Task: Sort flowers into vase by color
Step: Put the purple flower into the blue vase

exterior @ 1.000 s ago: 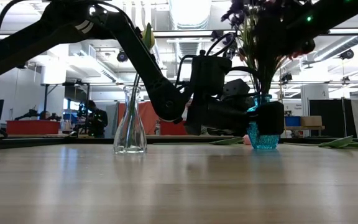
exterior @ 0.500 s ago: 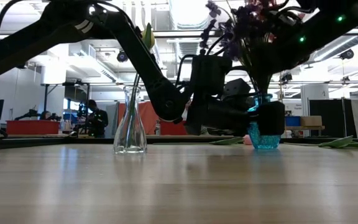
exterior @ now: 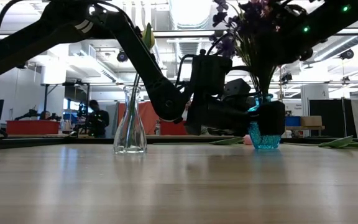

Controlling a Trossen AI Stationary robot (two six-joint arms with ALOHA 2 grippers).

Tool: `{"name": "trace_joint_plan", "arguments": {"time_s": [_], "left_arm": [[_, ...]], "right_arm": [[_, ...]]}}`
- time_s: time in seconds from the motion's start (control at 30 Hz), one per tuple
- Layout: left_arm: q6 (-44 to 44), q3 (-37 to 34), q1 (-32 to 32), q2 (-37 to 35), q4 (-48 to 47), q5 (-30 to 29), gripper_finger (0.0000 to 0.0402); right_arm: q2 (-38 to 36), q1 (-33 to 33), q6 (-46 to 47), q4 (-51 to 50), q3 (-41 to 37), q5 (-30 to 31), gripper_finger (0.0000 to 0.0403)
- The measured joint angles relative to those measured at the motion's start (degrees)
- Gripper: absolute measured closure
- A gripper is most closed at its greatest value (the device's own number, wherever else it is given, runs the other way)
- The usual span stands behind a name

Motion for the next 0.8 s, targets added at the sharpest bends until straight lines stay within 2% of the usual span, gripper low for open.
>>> {"name": "trace_joint_plan", "arguments": {"time_s": [0.2,0.4,0.8], "left_arm": [[0.0,-0.3,0.0,0.6,-1.7,0.0,0.0086],[-0.2,-0.2,0.0,0.3,-0.5,-0.2,0.0074],[-0.2,-0.2,-0.7,-0.7,-0.9,-0.4,0.0067]], "right_arm": [[-4.0,0.0,0.3,-0.9,0.0,-3.0,0.024],[-7.4,0.0,0.9,-1.5,0.0,-6.0,0.0205],[-15.0,0.0,3.0,-5.6,0.0,-14.8,0.0193]]}}
